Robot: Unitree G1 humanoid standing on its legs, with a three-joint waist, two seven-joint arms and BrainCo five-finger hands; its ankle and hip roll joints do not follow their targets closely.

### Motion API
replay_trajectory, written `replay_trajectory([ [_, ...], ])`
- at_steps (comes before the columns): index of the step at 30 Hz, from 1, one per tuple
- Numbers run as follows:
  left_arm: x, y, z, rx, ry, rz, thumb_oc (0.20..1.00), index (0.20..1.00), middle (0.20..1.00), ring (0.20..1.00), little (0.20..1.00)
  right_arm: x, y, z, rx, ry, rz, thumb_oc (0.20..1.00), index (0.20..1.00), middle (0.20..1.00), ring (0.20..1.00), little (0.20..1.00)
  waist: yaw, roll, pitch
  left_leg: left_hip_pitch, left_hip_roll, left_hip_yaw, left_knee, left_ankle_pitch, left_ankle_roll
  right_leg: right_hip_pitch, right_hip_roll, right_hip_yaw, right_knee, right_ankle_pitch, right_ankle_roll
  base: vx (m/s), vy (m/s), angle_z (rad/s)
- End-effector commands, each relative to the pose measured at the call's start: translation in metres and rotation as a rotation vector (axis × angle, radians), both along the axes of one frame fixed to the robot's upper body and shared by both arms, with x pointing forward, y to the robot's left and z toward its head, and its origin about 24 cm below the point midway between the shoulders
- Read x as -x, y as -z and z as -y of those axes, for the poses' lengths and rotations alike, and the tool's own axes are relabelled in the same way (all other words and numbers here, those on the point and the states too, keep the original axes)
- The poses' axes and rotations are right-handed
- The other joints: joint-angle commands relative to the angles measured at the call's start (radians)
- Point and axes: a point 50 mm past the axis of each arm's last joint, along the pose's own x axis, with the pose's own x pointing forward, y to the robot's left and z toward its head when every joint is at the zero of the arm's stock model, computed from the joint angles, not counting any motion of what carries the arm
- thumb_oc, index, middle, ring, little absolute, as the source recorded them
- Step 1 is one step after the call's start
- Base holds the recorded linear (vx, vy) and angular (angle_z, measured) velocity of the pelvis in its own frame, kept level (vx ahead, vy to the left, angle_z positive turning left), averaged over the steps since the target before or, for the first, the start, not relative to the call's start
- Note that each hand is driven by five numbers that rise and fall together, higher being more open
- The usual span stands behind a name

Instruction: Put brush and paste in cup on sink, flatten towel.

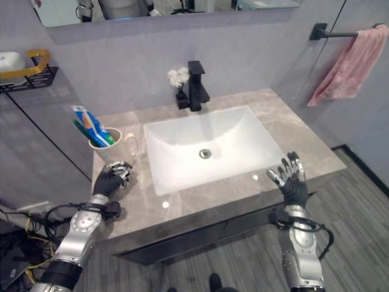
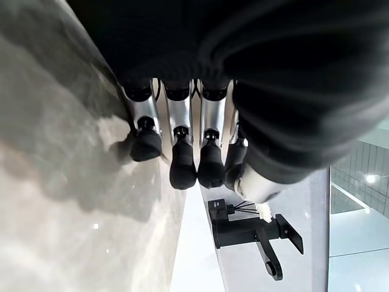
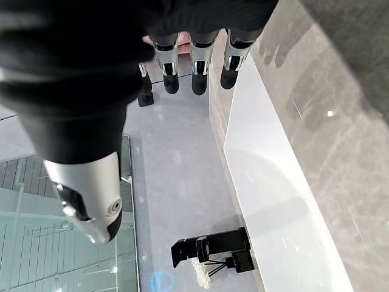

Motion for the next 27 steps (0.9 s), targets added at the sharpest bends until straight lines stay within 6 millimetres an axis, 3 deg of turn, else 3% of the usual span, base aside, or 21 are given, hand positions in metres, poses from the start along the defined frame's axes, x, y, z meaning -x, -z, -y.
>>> replay_trajectory([
  [1, -0.010, -0.011, -0.033, -0.105, -0.084, 0.005, 0.200, 0.200, 0.200, 0.200, 0.200, -0.002, -0.018, 0.010, 0.022, 0.019, 0.091, 1.000, 1.000, 1.000, 1.000, 1.000, -0.004, -0.034, 0.005, 0.067, 0.022, -0.019, 0.011, -0.167, -0.008, 0.045, -0.076, -0.070, 0.010, -0.112, 0.068, 0.00, 0.000, 0.00],
  [27, -0.011, -0.009, -0.054, -0.214, -0.121, -0.055, 0.200, 0.200, 0.200, 0.200, 0.200, 0.001, -0.016, 0.012, 0.019, 0.020, 0.085, 1.000, 1.000, 1.000, 1.000, 1.000, -0.013, -0.025, 0.012, 0.065, 0.021, -0.010, 0.011, -0.167, -0.009, 0.040, -0.077, -0.068, 0.007, -0.109, 0.072, 0.00, 0.000, 0.00],
])
